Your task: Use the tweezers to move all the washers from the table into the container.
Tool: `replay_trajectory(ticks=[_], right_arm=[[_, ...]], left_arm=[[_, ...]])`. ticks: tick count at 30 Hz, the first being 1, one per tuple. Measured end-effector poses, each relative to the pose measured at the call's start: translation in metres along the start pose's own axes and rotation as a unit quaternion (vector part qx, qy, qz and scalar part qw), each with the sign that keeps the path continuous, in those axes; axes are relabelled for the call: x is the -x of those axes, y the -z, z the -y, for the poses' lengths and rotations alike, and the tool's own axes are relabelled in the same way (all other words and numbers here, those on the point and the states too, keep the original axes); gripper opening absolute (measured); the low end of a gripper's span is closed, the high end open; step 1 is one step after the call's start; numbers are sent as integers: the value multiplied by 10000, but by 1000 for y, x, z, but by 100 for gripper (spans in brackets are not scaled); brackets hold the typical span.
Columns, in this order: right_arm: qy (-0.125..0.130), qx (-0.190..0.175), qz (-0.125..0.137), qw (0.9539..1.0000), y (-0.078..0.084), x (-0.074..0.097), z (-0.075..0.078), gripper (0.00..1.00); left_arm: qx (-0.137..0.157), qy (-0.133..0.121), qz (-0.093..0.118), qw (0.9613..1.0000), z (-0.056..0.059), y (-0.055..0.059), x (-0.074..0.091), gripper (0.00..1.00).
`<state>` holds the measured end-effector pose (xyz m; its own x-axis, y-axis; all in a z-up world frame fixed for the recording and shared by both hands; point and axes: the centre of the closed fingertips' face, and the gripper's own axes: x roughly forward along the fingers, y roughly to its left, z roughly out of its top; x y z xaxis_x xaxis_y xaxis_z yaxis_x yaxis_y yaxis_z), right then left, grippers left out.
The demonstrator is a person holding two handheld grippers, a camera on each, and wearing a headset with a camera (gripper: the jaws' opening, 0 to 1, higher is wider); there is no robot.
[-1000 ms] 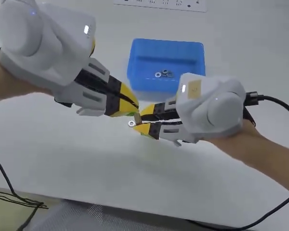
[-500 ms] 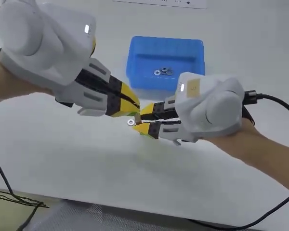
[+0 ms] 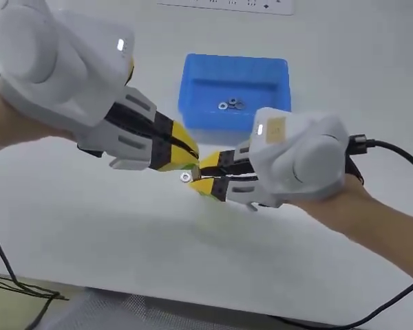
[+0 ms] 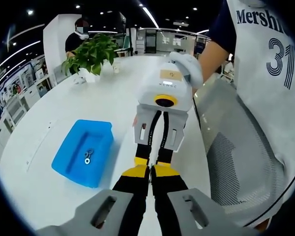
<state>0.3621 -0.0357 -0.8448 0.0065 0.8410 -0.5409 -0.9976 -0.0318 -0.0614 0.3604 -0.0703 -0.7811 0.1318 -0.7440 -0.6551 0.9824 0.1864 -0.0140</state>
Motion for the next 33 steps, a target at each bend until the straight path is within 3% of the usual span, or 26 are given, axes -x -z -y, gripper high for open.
replay_trajectory(ticks=[5, 12, 17, 21, 33], right_arm=[[43, -18, 69, 10000, -7, 2, 2, 10], [17, 42, 183, 9998, -18, 7, 3, 10], [99, 110, 267, 9995, -29, 15, 9, 10], [216, 268, 300, 9990, -37, 22, 17, 10], [589, 590, 347, 9959, -60, 44, 41, 10]], left_arm=[[-17, -38, 62, 10000, 1, -8, 4, 6], [-67, -117, 101, 9999, -4, -11, 15, 6], [-162, -225, 181, 9995, -7, -20, 25, 6], [-350, -307, 119, 9988, -8, -27, 31, 6], [-832, -377, 80, 9958, -30, -51, 43, 6]])
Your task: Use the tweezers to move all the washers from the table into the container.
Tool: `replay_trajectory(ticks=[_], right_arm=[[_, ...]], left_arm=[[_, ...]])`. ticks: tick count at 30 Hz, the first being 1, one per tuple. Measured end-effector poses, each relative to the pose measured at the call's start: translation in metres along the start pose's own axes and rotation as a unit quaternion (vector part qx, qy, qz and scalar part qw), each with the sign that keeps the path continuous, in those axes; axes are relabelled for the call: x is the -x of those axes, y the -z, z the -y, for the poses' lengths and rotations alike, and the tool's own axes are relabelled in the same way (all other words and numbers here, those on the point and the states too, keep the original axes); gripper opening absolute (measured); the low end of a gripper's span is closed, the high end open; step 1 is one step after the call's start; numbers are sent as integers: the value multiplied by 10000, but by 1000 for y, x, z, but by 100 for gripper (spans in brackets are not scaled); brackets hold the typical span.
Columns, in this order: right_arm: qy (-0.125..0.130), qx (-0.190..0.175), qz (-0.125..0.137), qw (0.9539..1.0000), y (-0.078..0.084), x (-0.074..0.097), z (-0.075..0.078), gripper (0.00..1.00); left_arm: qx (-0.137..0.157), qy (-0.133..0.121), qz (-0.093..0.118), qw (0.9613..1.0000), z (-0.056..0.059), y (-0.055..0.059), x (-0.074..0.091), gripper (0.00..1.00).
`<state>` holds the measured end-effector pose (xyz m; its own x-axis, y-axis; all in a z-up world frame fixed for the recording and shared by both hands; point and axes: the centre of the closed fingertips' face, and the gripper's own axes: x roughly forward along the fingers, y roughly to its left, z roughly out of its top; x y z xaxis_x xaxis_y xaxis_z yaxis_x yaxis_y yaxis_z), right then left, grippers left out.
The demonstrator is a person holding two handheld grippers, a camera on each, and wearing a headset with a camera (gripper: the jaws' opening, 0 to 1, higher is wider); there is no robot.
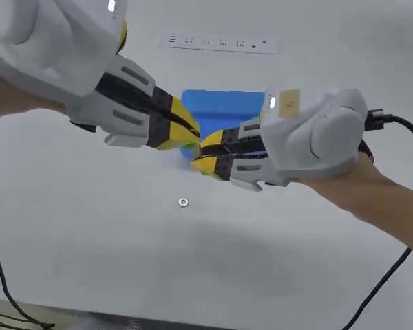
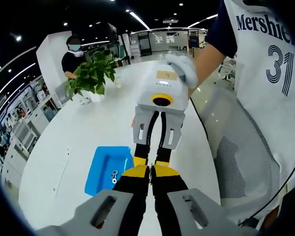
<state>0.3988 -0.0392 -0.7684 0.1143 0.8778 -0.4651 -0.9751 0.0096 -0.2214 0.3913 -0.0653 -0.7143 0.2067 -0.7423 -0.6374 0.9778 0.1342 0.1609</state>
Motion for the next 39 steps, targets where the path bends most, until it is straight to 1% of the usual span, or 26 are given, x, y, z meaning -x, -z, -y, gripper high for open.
replay_trajectory(ticks=[2, 3, 4, 5, 6, 8, 10, 12, 13, 17, 19, 20, 21, 22, 26, 29, 33, 34, 36, 39], right_arm=[[69, 50, 4, 10000, -2, 3, 7, 10], [113, 83, 3, 9999, -3, 5, 11, 10], [132, 92, 4, 9999, -4, 6, 13, 10], [152, 97, 7, 9998, -4, 7, 16, 10], [185, 110, 10, 9998, -5, 8, 19, 10], [268, 115, 16, 9996, -5, 10, 29, 10], [321, 116, 22, 9994, -5, 11, 35, 10], [406, 134, 26, 9991, -5, 13, 45, 10], [436, 127, 36, 9990, -4, 13, 49, 10], [526, 66, 31, 9986, 2, 13, 65, 10], [551, 57, 20, 9985, 5, 12, 70, 10], [569, 77, -14, 9983, 8, 11, 75, 10], [570, 89, -49, 9983, 11, 9, 77, 10], [580, 112, -82, 9982, 15, 7, 80, 10], [546, -10, -112, 9984, 28, 0, 88, 10], [521, -73, -141, 9985, 36, -5, 91, 10], [453, -209, -203, 9985, 51, -13, 95, 10], [437, -280, -186, 9985, 58, -17, 100, 10], [442, -287, -171, 9985, 61, -20, 102, 10], [430, -395, -163, 9982, 68, -24, 105, 10]], left_arm=[[-83, -6, 6, 10000, -6, -4, 1, 6], [-109, -5, 8, 9999, -7, -7, 1, 6], [-164, -13, 3, 9999, -11, -9, 1, 6], [-173, -9, 2, 9998, -14, -6, 0, 6], [-204, -5, 6, 9998, -17, -6, 0, 6], [-278, -2, 6, 9996, -25, -11, -1, 6], [-355, 8, -12, 9994, -32, -15, -3, 6], [-421, 11, -18, 9991, -40, -18, -4, 6], [-409, 24, -3, 9992, -43, -19, -5, 6], [-460, 44, -7, 9989, -58, -19, -11, 6], [-440, 56, 1, 9990, -64, -19, -14, 6], [-382, 75, 0, 9992, -67, -17, -17, 6], [-380, 46, -6, 9993, -70, -15, -19, 6], [-313, 37, -2, 9995, -74, -12, -22, 6], [-273, 74, -52, 9996, -82, -4, -32, 6], [-245, 152, -91, 9995, -86, 3, -39, 6], [-143, 242, -144, 9995, -93, 15, -51, 6], [-122, 259, -137, 9995, -94, 16, -53, 6], [-98, 280, -132, 9995, -96, 18, -57, 6], [-23, 329, -120, 9994, -99, 24, -63, 6]])
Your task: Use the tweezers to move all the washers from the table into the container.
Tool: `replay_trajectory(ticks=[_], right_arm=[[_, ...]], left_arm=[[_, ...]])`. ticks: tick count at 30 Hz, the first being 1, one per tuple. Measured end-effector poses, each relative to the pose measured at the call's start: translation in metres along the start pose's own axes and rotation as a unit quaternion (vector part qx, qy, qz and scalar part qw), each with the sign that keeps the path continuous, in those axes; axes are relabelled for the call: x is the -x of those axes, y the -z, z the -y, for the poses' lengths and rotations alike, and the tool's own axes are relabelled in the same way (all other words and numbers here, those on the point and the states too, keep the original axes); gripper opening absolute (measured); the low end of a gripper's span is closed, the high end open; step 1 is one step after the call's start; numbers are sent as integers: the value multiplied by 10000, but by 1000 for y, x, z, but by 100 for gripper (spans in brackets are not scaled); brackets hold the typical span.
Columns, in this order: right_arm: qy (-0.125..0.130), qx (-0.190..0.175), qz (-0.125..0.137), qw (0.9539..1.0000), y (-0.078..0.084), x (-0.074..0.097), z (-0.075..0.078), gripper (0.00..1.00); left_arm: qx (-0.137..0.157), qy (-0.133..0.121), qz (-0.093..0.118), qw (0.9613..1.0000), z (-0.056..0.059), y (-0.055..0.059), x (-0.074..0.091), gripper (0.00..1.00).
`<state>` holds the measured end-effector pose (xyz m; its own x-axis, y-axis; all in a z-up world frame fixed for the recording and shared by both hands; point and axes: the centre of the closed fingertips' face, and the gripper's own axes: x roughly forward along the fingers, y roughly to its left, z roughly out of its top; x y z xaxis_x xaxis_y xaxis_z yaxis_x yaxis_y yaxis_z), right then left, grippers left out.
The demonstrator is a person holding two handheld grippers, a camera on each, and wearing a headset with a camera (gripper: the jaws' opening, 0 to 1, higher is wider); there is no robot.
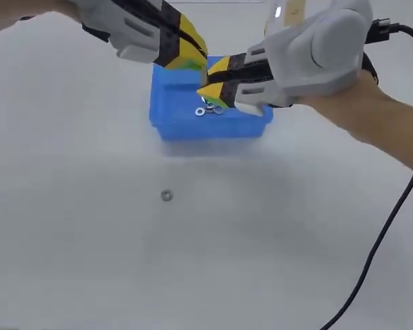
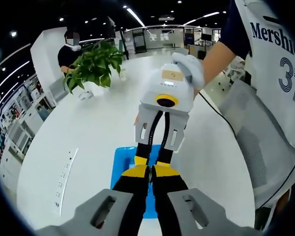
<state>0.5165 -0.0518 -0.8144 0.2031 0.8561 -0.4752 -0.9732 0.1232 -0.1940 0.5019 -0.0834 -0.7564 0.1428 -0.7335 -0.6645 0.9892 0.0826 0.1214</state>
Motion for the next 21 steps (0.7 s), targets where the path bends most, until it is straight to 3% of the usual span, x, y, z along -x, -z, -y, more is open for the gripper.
replay_trajectory(ticks=[5, 11, 17, 21], right_arm=[[-18, -41, -77, 10000, 8, -4, 1, 10], [-71, -117, -177, 9997, 17, -9, 2, 10], [-4, -81, -206, 9998, 15, -7, 4, 11], [43, -53, -154, 9999, 8, -2, 5, 11]], left_arm=[[179, 7, 79, 9998, -7, 8, -5, 6], [204, 49, 31, 9998, -7, 13, -11, 6], [179, 22, 43, 9998, -8, 11, -8, 6], [101, -8, 59, 9999, -6, 3, -3, 6]])
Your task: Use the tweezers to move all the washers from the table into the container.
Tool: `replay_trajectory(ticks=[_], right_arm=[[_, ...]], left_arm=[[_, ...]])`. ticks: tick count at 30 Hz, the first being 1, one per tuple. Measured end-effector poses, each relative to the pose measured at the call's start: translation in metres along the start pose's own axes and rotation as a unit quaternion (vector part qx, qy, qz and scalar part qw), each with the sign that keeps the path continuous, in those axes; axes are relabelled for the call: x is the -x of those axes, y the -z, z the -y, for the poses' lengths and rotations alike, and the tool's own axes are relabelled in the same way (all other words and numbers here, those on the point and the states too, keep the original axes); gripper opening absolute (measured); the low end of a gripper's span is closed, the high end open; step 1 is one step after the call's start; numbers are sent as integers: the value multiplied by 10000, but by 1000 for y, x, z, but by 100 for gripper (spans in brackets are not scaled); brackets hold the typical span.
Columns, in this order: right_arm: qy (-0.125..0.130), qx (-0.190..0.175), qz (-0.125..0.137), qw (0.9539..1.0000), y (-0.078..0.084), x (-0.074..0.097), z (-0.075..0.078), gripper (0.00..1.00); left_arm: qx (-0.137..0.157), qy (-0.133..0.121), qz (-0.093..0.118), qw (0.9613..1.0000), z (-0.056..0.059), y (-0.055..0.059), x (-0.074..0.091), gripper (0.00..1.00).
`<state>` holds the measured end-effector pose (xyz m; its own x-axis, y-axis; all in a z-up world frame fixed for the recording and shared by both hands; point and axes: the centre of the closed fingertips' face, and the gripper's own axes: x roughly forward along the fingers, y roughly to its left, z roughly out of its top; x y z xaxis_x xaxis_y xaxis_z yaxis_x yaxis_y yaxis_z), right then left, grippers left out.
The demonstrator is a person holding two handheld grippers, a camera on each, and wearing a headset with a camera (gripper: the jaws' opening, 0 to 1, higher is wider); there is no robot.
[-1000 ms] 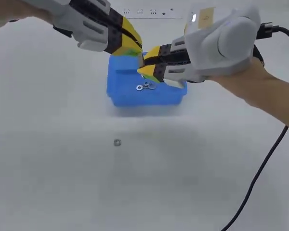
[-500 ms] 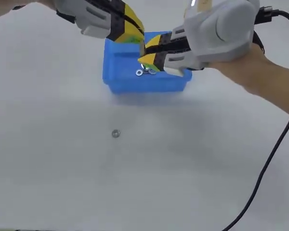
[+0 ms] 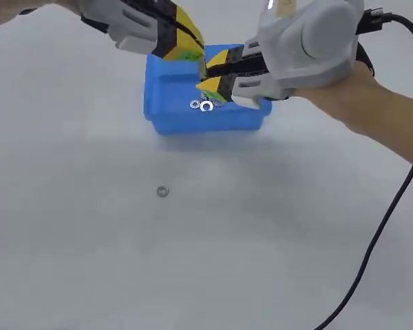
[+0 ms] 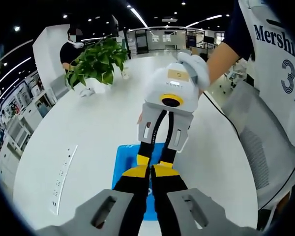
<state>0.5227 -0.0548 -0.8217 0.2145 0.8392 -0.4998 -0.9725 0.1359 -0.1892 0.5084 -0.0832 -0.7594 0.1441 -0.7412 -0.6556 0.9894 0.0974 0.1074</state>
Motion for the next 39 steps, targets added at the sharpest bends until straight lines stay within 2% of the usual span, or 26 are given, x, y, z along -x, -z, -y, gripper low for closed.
replay_trajectory(ticks=[11, 14, 21, 33, 39], right_arm=[[52, 57, 193, 9998, -27, 22, -9, 11], [42, 80, 251, 9996, -36, 30, -15, 11], [-44, 217, 317, 9993, -53, 36, -32, 11], [-290, 456, 288, 9981, -74, 44, -73, 11], [-527, 577, 223, 9967, -75, 39, -103, 11]], left_arm=[[-260, -143, 3, 9996, 11, -24, 19, 6], [-322, -167, 35, 9993, 18, -31, 26, 5], [-425, -232, 45, 9988, 39, -41, 43, 5], [-367, -304, 90, 9988, 77, -42, 64, 5], [-227, -301, 58, 9993, 98, -30, 69, 5]])
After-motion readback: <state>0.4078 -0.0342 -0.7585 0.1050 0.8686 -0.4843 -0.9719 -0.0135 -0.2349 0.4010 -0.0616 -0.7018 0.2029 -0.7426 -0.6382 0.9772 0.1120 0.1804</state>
